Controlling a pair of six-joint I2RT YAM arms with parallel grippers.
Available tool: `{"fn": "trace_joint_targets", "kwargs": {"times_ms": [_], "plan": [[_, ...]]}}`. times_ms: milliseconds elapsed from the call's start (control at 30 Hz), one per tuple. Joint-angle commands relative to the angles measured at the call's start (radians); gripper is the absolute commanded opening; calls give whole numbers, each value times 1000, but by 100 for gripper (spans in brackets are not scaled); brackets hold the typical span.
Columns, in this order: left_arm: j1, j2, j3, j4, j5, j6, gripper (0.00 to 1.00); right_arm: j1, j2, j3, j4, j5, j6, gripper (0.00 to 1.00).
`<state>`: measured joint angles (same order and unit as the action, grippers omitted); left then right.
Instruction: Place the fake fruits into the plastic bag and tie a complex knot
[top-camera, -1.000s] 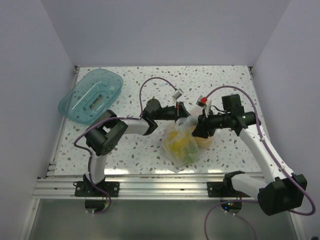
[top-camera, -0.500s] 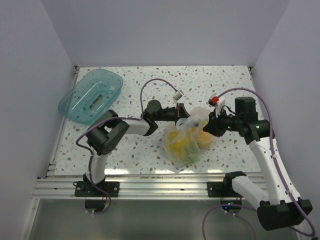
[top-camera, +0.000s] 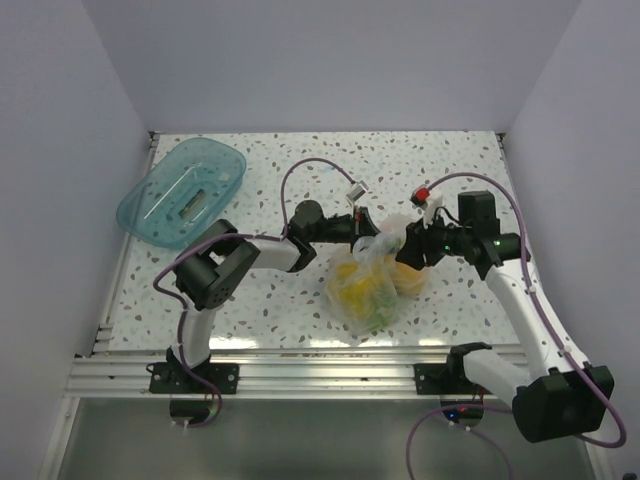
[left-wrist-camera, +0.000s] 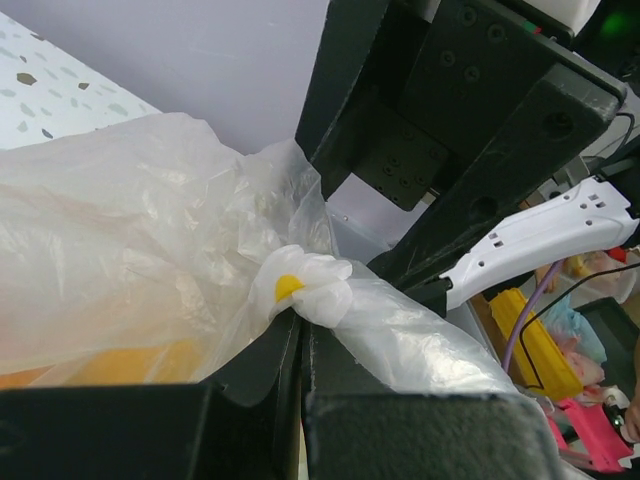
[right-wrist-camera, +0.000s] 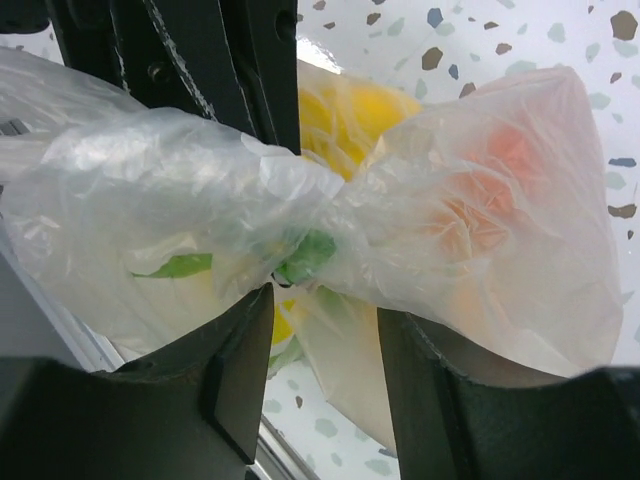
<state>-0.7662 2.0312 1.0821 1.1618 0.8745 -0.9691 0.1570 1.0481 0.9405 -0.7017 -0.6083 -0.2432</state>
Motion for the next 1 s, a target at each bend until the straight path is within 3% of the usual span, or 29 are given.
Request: {"fn": "trace_joint_targets", "kwargs": {"times_ms": [0, 100, 333, 967], "plan": [[-8, 11, 21, 68, -12, -5, 0, 10, 13, 15, 59, -87, 2, 50], [-18, 21, 30, 70, -9, -8, 0, 22, 21, 18, 59, -100, -4, 60], [-50, 43, 44, 131, 21, -49, 0, 35, 84, 41, 93, -153, 13, 68], [-105, 127, 110, 203, 43, -109, 0, 115, 113, -5, 332, -214, 295, 70]]}}
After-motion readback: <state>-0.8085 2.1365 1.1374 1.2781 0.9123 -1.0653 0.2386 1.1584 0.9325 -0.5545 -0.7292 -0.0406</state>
